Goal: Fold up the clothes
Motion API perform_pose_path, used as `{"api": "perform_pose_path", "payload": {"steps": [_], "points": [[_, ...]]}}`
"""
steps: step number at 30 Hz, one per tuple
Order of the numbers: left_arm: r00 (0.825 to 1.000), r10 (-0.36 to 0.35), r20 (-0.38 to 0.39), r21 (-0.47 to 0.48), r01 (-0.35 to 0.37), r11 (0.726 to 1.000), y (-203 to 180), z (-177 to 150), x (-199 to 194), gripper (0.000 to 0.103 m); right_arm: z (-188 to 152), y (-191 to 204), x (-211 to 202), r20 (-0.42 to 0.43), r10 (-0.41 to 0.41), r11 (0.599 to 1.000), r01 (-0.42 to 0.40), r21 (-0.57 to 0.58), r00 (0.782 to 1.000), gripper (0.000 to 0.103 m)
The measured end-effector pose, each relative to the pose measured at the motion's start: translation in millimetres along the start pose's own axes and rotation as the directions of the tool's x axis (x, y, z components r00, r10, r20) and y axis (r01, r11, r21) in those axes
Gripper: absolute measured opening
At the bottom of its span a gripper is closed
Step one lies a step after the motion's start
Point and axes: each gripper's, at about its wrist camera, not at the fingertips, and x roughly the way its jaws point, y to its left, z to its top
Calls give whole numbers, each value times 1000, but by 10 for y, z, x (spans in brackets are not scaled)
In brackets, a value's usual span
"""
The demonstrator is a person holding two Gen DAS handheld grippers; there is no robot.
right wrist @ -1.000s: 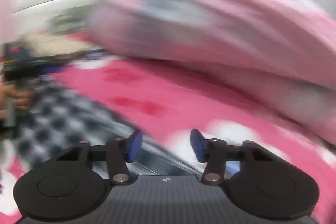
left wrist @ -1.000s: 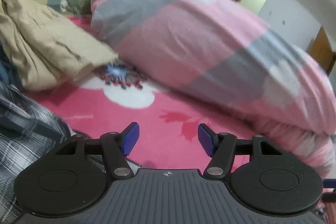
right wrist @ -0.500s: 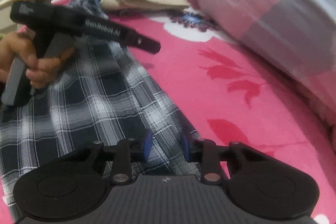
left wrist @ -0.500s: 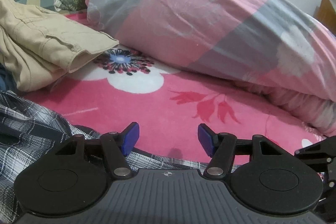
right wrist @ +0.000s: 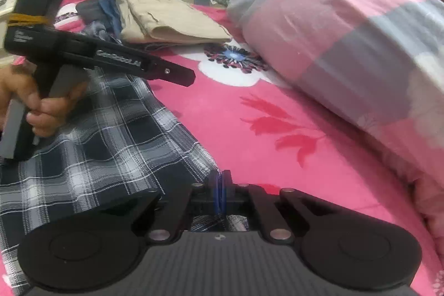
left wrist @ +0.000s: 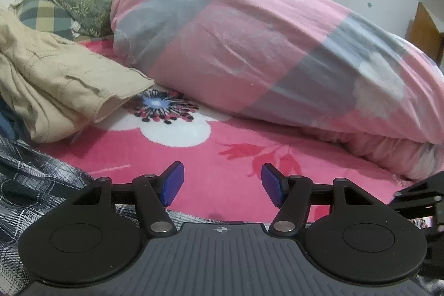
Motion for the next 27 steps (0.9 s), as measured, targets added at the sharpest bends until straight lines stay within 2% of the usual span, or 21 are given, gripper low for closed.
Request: {"api": "perform_pose_path", "payload": {"steps": [3, 4, 5, 7, 8, 9, 10, 11, 13, 15, 16, 17, 18, 19, 22, 24, 27], "points": [[999, -39, 10, 37, 38, 999, -65, -15, -32, 62, -77, 21, 207, -33, -15, 1000, 14, -17, 999, 1], [997, -74, 7, 61, 73, 995, -102, -25, -49, 62, -112, 28, 285, -45, -20, 1000, 19, -21, 999, 1], [987, -159, -17, 108, 160, 981, -175, -44, -73, 62, -155, 24, 351, -44, -21, 1000, 21, -13, 999, 1], [951, -302, -72, 186, 310, 932, -336, -120, -125, 62, -226, -46, 418, -22, -8, 999, 9, 49, 1000, 2], [932, -348, -99, 218, 362, 907, -418, -169, -144, 62, -243, -127, 402, -1, 9, 994, -9, 111, 1000, 6], [929, -349, -123, 247, 369, 896, -489, -218, -136, 62, -270, -254, 375, 17, 36, 980, -39, 198, 999, 12], [929, -337, -151, 268, 367, 891, -548, -266, -107, 61, -331, -431, 333, 35, 62, 951, -70, 301, 997, 32], [930, -323, -176, 273, 361, 892, -577, -301, -66, 61, -401, -620, 287, 56, 86, 909, -101, 403, 995, 40], [924, -324, -205, 261, 371, 892, -577, -322, -11, 60, -626, -993, 48, 109, 27, 820, -85, 566, 994, 40], [915, -345, -209, 245, 390, 888, -557, -314, -9, 60, -887, -1352, -284, 139, -75, 708, -46, 705, 987, 40], [908, -359, -215, 236, 405, 883, -554, -317, -5, 60, -997, -1445, -504, 142, -133, 673, -16, 740, 981, 41], [899, -373, -227, 223, 421, 879, -553, -327, 1, 60, -1078, -1469, -734, 145, -184, 666, 15, 746, 972, 41], [894, -379, -240, 214, 429, 878, -564, -336, 19, 60, -1153, -1478, -967, 147, -234, 665, 48, 745, 961, 41], [892, -373, -254, 213, 428, 879, -580, -354, 39, 60, -1209, -1427, -1169, 144, -268, 681, 82, 728, 953, 41], [905, -297, -303, 255, 378, 890, -665, -461, 111, 60, -1331, -1119, -1565, 99, -327, 760, 199, 619, 940, 41], [913, -256, -318, 286, 350, 892, -711, -505, 141, 60, -1375, -832, -1537, 21, -341, 824, 288, 488, 940, 41], [918, -237, -317, 312, 336, 889, -730, -533, 145, 60, -1483, -618, -1398, -27, -302, 868, 287, 405, 953, 40]]}}
